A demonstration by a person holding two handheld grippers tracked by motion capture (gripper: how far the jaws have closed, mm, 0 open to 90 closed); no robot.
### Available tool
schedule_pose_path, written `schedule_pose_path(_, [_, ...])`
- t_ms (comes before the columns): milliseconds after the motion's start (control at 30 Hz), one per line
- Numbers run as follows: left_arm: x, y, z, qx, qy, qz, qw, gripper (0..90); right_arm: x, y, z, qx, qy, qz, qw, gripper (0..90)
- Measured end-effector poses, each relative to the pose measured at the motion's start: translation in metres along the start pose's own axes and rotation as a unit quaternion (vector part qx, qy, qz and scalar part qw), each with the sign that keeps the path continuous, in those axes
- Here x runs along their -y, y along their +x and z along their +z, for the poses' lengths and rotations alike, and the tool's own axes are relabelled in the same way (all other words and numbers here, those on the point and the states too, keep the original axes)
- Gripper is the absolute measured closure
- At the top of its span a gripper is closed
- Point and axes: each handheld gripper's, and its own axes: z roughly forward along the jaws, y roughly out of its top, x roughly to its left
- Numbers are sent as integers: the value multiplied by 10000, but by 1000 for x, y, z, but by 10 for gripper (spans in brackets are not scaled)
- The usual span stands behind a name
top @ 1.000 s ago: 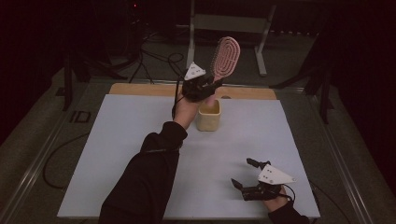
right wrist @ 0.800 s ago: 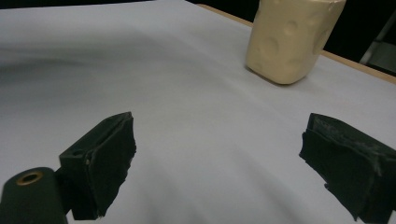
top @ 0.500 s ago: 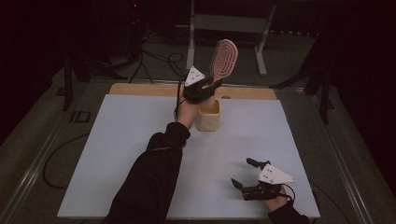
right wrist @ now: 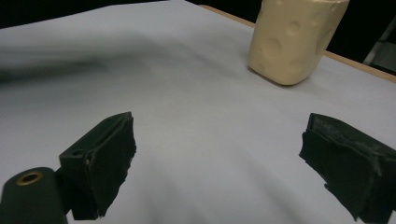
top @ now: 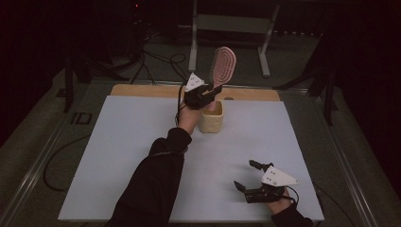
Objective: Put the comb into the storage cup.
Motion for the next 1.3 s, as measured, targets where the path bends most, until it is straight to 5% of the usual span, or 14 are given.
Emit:
schedule_pose_path(500, [18,-3,-3,-16,-33,113,9999,697,0,0,0,-4,-2,16,10000,94])
schedule_pose_path(767, [27,-8,-3,-122,187,396,9990,696,0,0,1,-24,11,3,10000,94])
schedule_pose_path(1300, [32,-7,-1,-223,433,464,9977,692,0,0,1,-46,12,3,10000,94])
